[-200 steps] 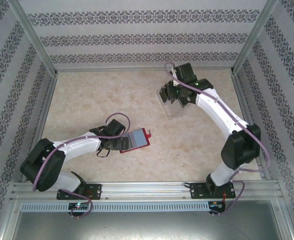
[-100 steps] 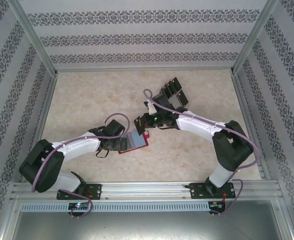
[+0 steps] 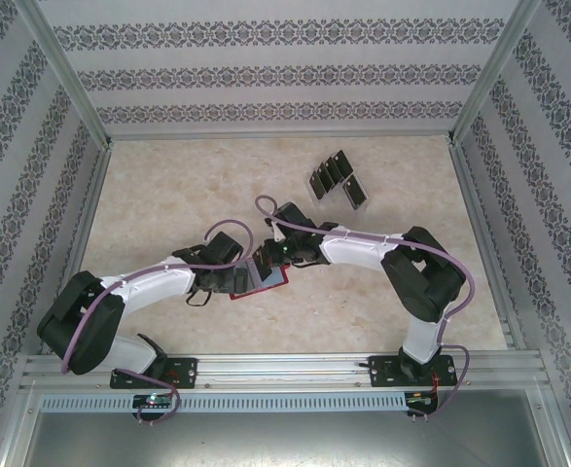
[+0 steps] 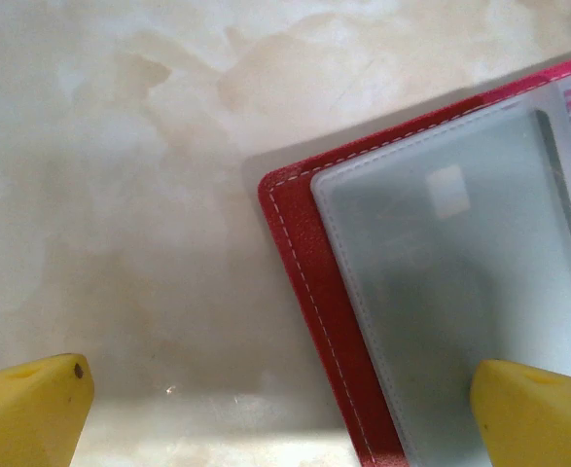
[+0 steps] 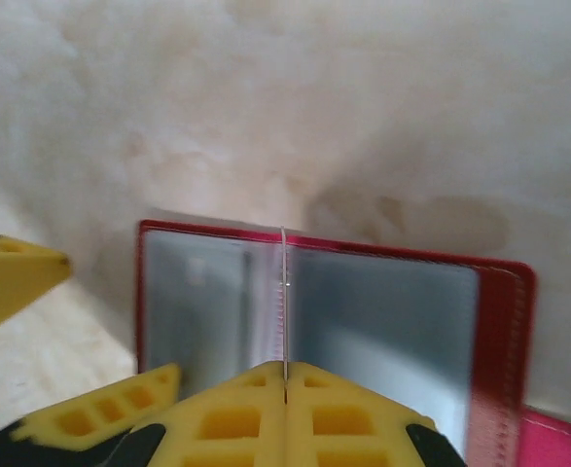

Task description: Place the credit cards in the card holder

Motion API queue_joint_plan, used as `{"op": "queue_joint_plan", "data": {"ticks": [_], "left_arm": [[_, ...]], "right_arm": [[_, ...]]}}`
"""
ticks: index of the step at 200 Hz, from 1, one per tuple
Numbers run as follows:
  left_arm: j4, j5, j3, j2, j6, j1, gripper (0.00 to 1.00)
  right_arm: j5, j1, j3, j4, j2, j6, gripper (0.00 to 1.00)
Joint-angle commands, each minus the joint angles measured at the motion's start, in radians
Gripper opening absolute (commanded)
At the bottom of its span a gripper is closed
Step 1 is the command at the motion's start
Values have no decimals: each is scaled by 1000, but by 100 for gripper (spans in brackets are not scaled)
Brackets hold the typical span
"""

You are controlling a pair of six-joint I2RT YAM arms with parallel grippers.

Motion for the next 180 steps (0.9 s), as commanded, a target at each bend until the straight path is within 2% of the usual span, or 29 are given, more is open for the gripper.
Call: {"op": "queue_joint_plan", "data": {"ticks": [1, 34, 97, 134, 180], "left_arm": [[-46, -10, 26, 17, 45, -8, 100], [-49, 0, 50, 42, 86, -5, 100], [-41, 12, 77, 78, 144, 34, 100], [-52, 20, 87, 92, 165, 51, 100], [-74, 5, 71, 62, 164, 52, 100]], "right_arm": [[153, 17, -28, -86, 3, -23, 0], [255, 38, -67, -146, -3, -4, 0], [305, 40, -202, -136, -50, 68, 0], [285, 39, -231, -110, -74, 78, 0], [193, 39, -212, -83, -91, 65, 0]]}}
